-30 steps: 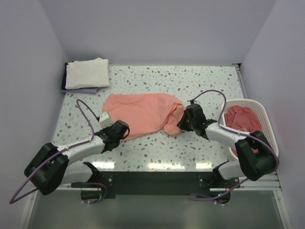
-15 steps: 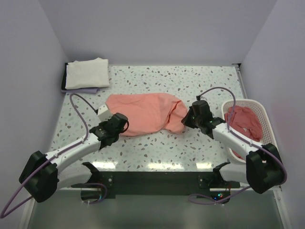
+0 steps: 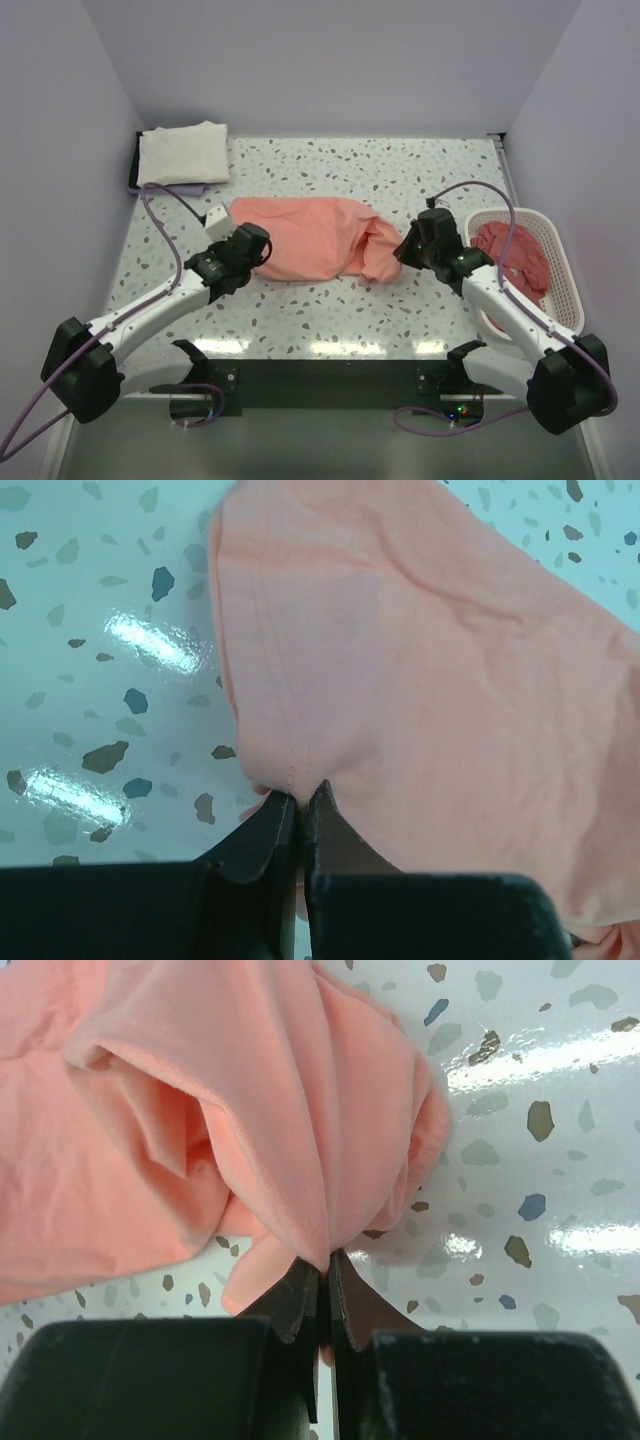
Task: Fold and stack the t-shirts
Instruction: Flatten the tshirt out
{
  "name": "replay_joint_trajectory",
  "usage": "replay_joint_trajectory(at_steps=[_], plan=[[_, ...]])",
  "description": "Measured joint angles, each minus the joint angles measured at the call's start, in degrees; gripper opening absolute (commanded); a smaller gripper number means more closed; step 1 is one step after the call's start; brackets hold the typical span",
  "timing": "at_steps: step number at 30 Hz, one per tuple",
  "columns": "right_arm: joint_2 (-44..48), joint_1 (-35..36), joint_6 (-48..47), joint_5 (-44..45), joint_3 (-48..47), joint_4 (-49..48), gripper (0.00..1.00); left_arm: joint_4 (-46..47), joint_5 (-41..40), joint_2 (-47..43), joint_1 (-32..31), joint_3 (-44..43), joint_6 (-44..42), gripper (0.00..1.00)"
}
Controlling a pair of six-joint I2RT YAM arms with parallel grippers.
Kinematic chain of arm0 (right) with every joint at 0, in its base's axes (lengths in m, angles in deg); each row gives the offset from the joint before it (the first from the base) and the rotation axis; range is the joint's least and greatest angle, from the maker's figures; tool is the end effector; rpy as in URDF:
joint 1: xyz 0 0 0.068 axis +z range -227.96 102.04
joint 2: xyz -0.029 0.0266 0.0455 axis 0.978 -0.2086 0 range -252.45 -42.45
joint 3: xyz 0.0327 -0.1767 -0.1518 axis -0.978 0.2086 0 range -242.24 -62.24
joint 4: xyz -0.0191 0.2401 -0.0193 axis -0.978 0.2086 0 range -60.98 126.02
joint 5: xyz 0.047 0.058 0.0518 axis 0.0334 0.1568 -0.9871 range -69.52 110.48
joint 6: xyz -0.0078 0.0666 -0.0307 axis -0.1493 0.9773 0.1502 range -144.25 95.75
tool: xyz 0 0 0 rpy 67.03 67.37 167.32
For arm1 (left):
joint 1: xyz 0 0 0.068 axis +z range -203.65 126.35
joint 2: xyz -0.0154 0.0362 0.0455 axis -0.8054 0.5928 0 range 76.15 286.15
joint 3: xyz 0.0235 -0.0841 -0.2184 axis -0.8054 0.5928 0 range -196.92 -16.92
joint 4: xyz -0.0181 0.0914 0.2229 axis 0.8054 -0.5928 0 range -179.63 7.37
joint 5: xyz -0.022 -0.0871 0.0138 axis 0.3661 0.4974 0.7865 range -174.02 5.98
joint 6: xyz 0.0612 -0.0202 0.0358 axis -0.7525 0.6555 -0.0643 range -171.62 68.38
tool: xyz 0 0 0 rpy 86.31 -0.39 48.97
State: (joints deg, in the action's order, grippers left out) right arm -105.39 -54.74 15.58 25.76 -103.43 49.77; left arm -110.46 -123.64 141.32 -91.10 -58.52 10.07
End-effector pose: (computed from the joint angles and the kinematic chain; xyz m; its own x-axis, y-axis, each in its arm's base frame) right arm 0.2297 0.0923 0.1952 -0.6884 0.3987 -0.6059 0.1441 0.8939 0.4245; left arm 0.2067 -0.1090 0.1883 -0.4287 -0.5260 -0.7345 -0.4738 0.8232 -0.3129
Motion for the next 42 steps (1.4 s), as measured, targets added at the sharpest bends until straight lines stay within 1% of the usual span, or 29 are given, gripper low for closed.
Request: replay_joint_trajectory(at_steps=[7, 13, 20, 24, 36, 42], plan=[[1.51, -0.02, -0.92, 1.29, -3.91, 4.98, 0.0, -2.36, 0.2, -4.96, 0.0, -2.27, -1.66, 0.0], [1.88, -0.04, -1.53, 1.75, -8.63, 8.39, 0.0, -3.43, -0.39, -9.07, 0.0, -5.73, -4.83, 0.0], [0.26, -0.11, -2.43, 2.71, -12.72, 10.27, 0.0, -3.58, -1.18, -7.65, 0.0, -9.66, -7.76, 0.0], [-0.87, -0.39, -2.97, 2.84, -13.68, 11.85, 0.0, -3.76, -1.38, -6.43, 0.0, -10.29, -8.39, 0.0], [-1.2, -3.26, -6.05, 4.74, -18.82, 16.0, 0.0, -4.39, -2.62, -6.75, 0.37, -13.0, -10.36, 0.0], [-3.48, -4.15, -6.95, 5.77, -20.2, 16.87, 0.0, -3.82, -2.43, -6.49, 2.58, -13.07, -11.89, 0.0]])
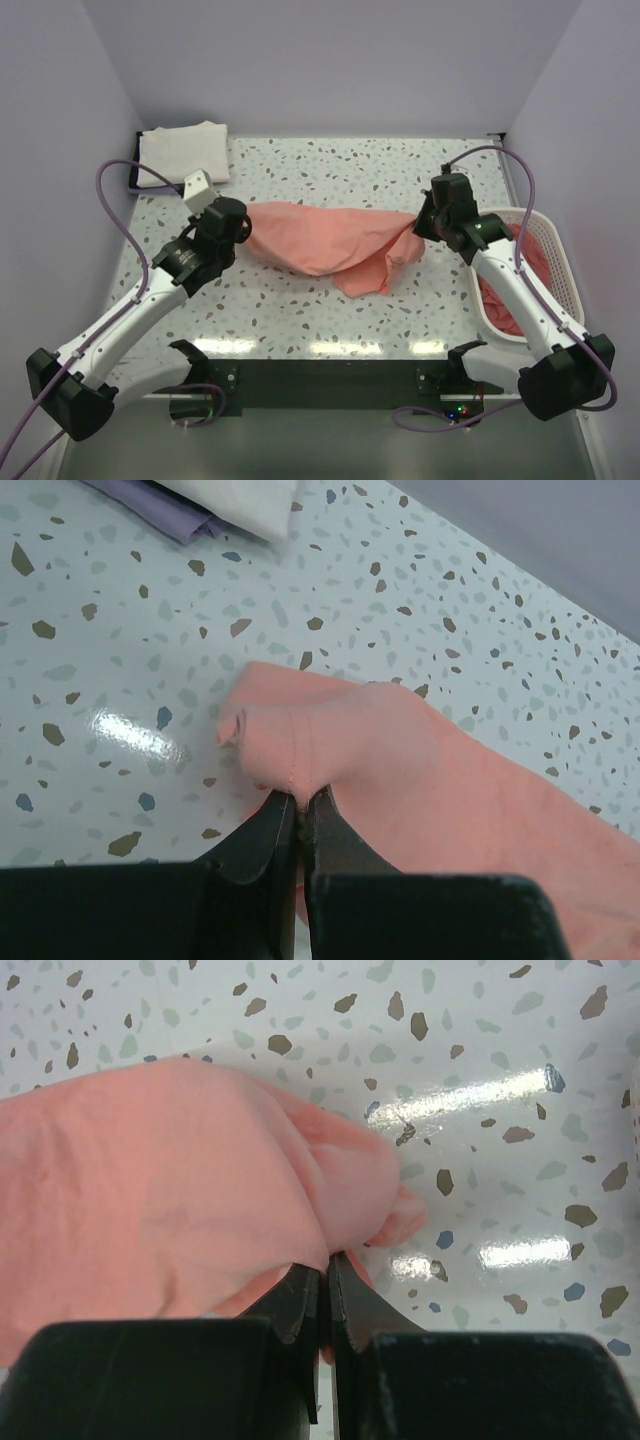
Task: Fold and stack the t-shirts
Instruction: Flatten the tshirt out
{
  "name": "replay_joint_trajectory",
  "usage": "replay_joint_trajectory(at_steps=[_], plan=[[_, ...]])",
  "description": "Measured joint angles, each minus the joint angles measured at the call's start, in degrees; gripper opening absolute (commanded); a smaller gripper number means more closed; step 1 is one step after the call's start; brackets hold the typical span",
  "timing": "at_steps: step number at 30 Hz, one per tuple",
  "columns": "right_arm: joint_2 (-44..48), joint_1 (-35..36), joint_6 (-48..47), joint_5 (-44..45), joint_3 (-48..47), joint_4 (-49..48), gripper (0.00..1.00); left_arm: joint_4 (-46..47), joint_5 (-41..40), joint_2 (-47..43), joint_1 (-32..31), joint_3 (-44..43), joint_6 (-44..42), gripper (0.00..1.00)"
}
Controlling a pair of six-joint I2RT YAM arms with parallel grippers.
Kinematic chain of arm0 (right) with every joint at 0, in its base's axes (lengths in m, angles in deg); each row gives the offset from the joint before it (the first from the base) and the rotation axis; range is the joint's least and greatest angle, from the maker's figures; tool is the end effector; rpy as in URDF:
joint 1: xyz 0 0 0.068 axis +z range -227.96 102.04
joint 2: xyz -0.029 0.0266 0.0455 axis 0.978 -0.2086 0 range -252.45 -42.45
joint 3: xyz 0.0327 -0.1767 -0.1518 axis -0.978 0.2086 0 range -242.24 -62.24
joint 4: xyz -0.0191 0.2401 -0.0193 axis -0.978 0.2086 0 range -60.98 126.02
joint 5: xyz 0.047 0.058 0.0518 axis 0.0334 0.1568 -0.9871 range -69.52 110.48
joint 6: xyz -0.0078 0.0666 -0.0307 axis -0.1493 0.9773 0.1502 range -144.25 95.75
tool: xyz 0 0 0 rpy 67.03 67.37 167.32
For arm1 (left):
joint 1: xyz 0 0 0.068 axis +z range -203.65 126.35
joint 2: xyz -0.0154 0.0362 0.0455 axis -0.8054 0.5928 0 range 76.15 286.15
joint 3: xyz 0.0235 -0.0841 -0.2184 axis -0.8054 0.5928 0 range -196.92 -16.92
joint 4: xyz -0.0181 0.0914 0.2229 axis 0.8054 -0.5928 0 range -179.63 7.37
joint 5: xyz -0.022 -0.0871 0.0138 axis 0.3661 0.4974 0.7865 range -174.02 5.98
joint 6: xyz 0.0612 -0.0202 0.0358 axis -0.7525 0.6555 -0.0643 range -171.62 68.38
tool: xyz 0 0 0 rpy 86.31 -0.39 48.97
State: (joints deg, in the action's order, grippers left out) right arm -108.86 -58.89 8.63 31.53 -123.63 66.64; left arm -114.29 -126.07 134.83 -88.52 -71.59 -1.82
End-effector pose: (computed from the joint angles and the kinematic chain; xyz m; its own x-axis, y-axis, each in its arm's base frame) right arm 0.2468 0.0727 0.2687 -0.6395 0.3427 -0.6882 0.1902 0.9378 0.2903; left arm 0.2103 -0.0964 0.2800 -0.2923 -0.4877 -0.8226 -0.3795 0.8487 -0.3684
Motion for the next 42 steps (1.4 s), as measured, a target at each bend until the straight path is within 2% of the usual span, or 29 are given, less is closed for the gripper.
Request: replay_joint_trajectory(at_steps=[11, 18, 27, 33, 42], plan=[[-8.17, -1.46, -0.83, 0.46, -4.46, 0.33, 0.0, 3.13, 2.69, 3.19, 5.22, -1.16, -3.19, 0.0], [-14.43, -4.68, -1.6, -0.2, -4.94, -0.11, 0.0, 4.61, 6.54, 3.67, 11.67, -0.85, -4.55, 0.0], [-15.21, -7.21, -1.86, -2.21, -7.93, 0.35, 0.0, 5.01, 11.23, 2.43, 16.92, -0.68, -6.1, 0.0], [-11.82, -7.17, -2.32, -3.08, -16.35, 3.56, 0.0, 4.26, 13.29, 0.39, 17.88, -8.55, -6.97, 0.0], [3.52, -7.15, -3.67, -2.67, -26.69, 8.17, 0.05, 4.31, 14.62, -12.92, 17.97, -15.37, -9.25, 0.0]])
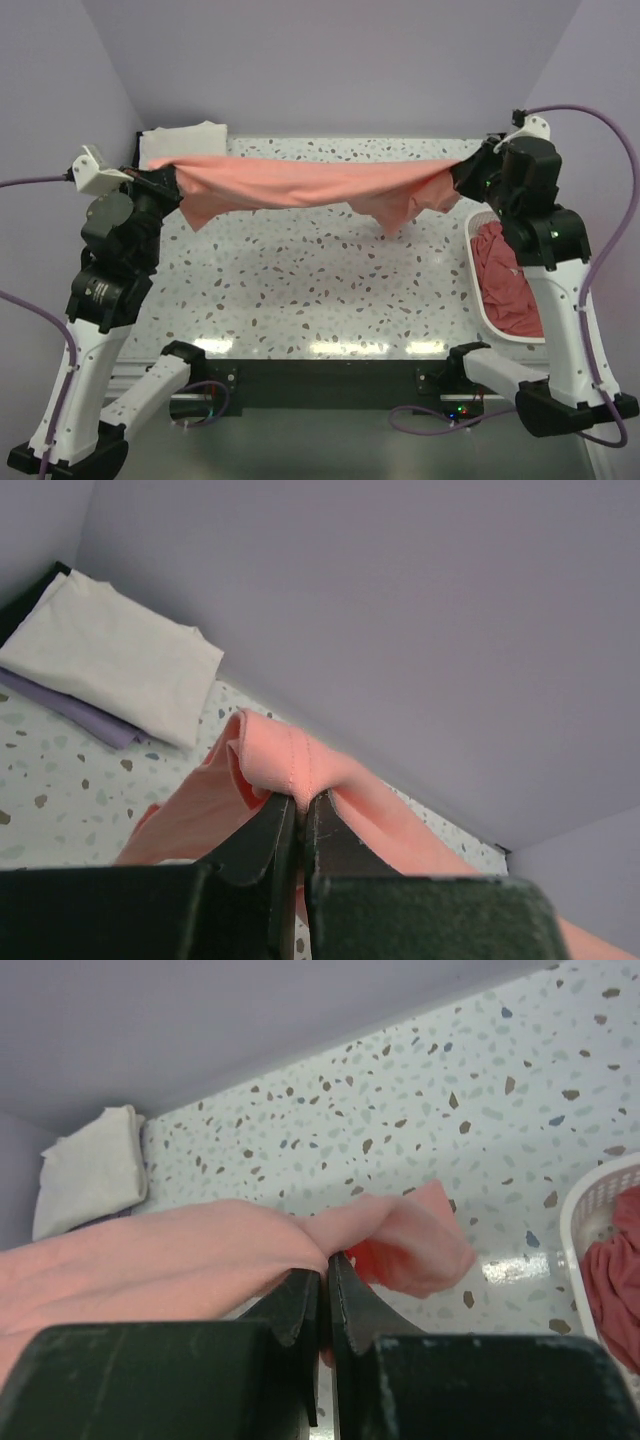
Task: Fold and stack the t-shirts
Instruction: Flatten the tshirt out
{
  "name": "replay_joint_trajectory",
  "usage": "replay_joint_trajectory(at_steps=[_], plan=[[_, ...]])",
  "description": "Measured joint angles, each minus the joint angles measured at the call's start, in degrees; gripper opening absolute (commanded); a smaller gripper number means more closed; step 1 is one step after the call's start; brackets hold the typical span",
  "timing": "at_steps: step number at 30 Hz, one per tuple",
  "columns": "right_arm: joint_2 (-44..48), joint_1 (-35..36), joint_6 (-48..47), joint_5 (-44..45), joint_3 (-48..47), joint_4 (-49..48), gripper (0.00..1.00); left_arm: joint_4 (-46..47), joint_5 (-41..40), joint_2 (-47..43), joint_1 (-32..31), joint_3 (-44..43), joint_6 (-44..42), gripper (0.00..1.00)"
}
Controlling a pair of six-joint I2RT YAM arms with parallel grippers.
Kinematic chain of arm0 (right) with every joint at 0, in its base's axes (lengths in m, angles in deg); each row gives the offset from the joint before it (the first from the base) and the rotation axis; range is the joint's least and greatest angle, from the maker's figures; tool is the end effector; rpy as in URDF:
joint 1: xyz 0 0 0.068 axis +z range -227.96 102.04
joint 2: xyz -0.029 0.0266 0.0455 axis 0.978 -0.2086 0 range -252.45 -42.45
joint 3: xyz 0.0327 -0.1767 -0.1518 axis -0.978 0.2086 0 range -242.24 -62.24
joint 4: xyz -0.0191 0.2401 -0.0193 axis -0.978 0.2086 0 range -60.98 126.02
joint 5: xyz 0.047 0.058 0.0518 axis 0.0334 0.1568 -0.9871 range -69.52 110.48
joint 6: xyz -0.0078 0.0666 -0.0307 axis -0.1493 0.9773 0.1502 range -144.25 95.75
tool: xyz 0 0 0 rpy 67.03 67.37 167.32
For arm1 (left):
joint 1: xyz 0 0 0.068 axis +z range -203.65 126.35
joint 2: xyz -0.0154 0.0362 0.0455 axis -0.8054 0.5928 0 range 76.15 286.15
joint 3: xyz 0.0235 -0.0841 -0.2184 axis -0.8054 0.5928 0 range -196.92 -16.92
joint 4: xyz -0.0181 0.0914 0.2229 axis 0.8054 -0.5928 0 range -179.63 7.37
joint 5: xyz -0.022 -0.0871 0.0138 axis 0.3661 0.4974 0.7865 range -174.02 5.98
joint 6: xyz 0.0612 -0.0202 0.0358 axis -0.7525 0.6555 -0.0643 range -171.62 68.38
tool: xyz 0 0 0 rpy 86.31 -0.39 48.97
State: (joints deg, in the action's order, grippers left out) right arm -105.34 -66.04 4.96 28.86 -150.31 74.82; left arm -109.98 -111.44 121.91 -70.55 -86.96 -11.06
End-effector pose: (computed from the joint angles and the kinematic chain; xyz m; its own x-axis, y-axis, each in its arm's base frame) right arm 0.2178 0.0367 0.4157 -0.3355 0.4226 -0.8419 0.1063 0.9050 0.4119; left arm 0.1716 -0.0226 0.4144 0.0792 -0.6274 -0.7747 -0.1715 0.7570 -0.6306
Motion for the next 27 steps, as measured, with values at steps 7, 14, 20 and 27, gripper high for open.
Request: replay_joint_trajectory(at_steps=[7, 14, 20, 27], plan=[[2.8, -0.02, -0.57, 0.96, -3.32, 0.96, 0.08, 0.5, 0.22, 0.26, 0.02, -0.26, -1.31, 0.0], [-8.61, -0.04, -1.2, 2.62, -0.83, -1.05, 0.05, 2.67, 1.79, 11.32, 0.02, 1.36, -1.25, 0.0], [-21.97, -0.33, -1.2, 2.58, 2.95, -2.08, 0.03, 2.93, 3.34, 16.68, 0.31, 3.54, -1.11, 0.0], [-23.15, -0.94, -1.2, 2.6, 7.15, -2.58, 0.07, 4.22, 3.67, 12.46, 1.18, 10.93, -0.52, 0.0]])
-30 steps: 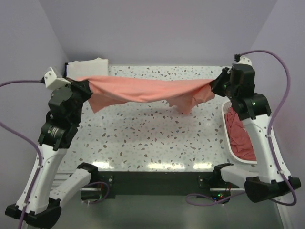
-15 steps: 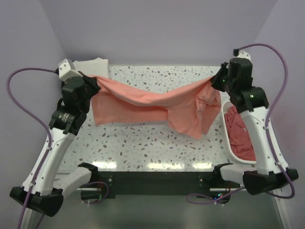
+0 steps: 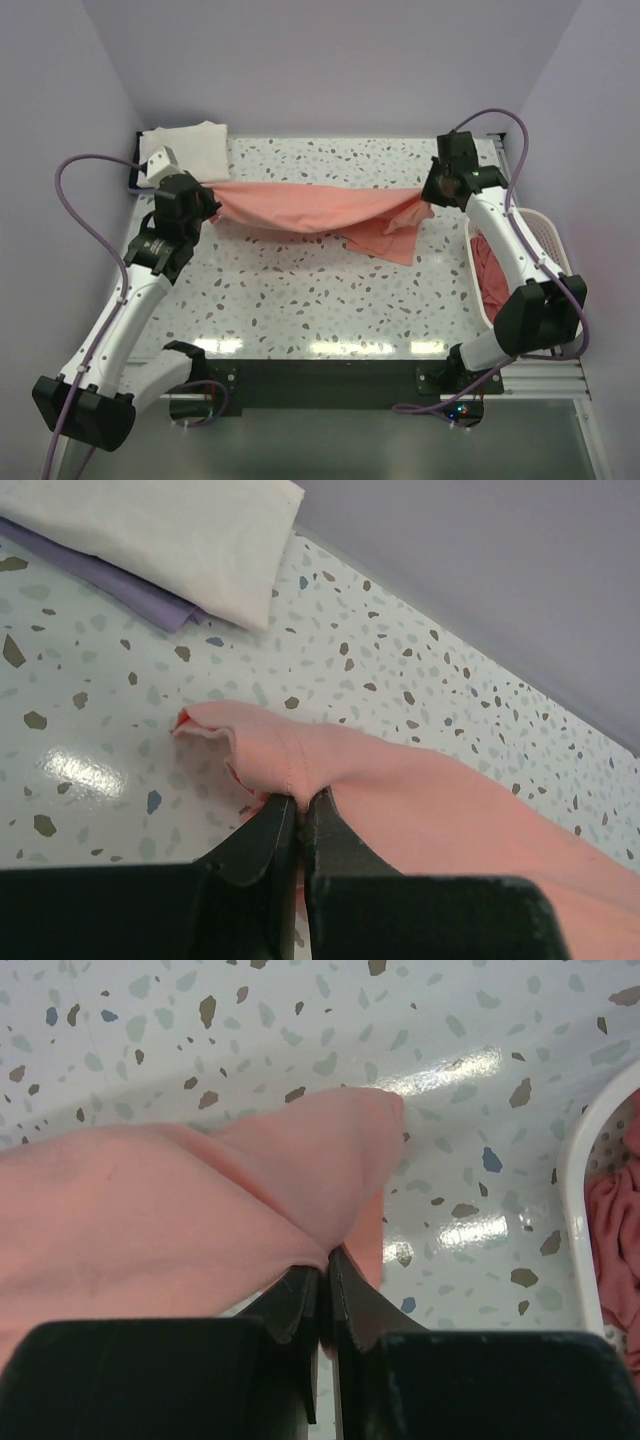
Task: Fold and stack the t-shirts
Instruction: Flatten the tshirt out
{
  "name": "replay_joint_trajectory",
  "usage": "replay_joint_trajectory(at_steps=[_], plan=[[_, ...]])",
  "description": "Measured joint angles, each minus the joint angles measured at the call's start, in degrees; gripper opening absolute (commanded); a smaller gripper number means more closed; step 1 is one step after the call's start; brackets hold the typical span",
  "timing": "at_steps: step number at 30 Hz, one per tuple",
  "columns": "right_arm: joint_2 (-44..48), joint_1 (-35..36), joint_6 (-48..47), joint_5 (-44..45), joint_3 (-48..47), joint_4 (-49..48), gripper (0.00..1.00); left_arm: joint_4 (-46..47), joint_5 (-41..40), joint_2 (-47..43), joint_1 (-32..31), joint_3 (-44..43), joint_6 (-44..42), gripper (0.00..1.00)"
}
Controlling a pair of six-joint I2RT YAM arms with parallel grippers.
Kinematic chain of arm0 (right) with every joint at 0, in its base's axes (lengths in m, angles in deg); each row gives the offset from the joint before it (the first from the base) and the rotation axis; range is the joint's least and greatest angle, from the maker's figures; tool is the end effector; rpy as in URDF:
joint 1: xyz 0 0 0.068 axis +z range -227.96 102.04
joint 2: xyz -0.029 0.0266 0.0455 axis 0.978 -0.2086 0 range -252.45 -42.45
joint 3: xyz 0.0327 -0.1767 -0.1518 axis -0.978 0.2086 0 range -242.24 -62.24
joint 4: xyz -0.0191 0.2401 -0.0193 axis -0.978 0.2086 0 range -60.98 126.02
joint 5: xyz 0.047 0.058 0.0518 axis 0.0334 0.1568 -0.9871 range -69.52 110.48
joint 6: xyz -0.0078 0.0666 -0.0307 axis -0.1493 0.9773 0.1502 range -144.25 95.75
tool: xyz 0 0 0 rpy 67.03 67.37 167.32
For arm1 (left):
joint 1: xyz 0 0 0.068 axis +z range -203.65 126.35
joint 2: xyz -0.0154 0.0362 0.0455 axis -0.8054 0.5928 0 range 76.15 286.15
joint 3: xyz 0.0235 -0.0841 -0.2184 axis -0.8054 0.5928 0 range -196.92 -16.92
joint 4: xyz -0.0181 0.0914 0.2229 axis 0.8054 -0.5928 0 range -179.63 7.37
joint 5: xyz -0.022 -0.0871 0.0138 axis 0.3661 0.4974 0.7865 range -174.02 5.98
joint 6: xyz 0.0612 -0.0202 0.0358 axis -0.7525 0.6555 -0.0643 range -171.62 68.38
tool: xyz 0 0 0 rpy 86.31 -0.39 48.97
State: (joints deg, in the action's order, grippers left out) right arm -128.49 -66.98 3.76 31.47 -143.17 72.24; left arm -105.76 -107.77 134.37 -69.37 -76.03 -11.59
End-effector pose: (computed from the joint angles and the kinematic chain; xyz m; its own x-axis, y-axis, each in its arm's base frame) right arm 0.3184 0.0497 0.2773 -0.6769 0.3383 -0.6538 0.2892 0.9389 0.1865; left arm 0.2424 -0.0426 0.3188 -0.2079 -0.5531 -0.8067 -0.3192 0.8180 -0.4786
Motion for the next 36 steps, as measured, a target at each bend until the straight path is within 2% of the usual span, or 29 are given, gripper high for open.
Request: replay_joint_trajectory(at_steps=[7, 10, 14, 15, 16, 18, 21, 23, 24, 25, 30, 33, 36], plan=[[-0.83, -0.63, -0.55, 0.07, -1.11, 0.0, 0.1, 1.57, 1.31, 1.07, 0.5, 4.5, 1.46, 0.0], [-4.15, -1.16, -0.52, 0.02, -3.85, -0.26, 0.17, 2.8, 2.03, 5.01, 0.83, 4.72, 1.55, 0.0], [-10.84, -1.42, -0.13, -0.11, -7.1, -1.05, 0.44, 4.17, 3.41, 9.55, 1.84, 5.03, 1.53, 0.0], [-12.22, -1.42, -0.17, -0.15, -7.72, -1.01, 0.56, 4.46, 3.87, 10.6, 2.27, 5.07, 1.53, 0.0], [-13.7, -1.49, 0.17, -0.44, -8.17, -1.09, 0.63, 4.9, 4.37, 11.47, 2.73, 5.11, 1.46, 0.0], [-15.26, -1.53, 0.13, -1.11, -8.02, -1.22, 0.69, 5.53, 5.35, 12.94, 3.56, 5.14, 1.33, 0.0], [-13.55, -1.55, 0.37, -1.73, -4.59, -2.67, 0.64, 6.45, 6.45, 15.5, 4.59, 4.98, 1.2, 0.0], [-9.53, -1.57, 0.63, -2.03, 0.85, -5.38, 0.58, 6.69, 7.1, 17.59, 4.96, 4.52, 1.05, 0.0], [-6.58, -1.55, 0.87, -2.21, 4.28, -6.1, 0.52, 6.8, 7.45, 18.73, 5.11, 4.24, 0.94, 0.0], [-3.41, -1.55, 1.14, -2.43, 7.87, -6.97, 0.39, 6.86, 7.76, 19.71, 5.2, 3.87, 0.83, 0.0], [11.74, 0.17, 3.72, -3.13, 24.9, -13.2, 0.38, 7.32, 8.87, 22.32, 5.46, 1.92, 0.24, 0.0], [13.57, 4.04, 5.25, -2.97, 29.14, -15.28, 0.38, 7.78, 9.4, 22.47, 5.62, 1.22, -0.44, 0.0], [11.34, 7.37, 6.71, -3.17, 30.97, -18.38, 0.38, 8.13, 9.84, 22.47, 5.68, 1.09, -0.72, 0.0]])
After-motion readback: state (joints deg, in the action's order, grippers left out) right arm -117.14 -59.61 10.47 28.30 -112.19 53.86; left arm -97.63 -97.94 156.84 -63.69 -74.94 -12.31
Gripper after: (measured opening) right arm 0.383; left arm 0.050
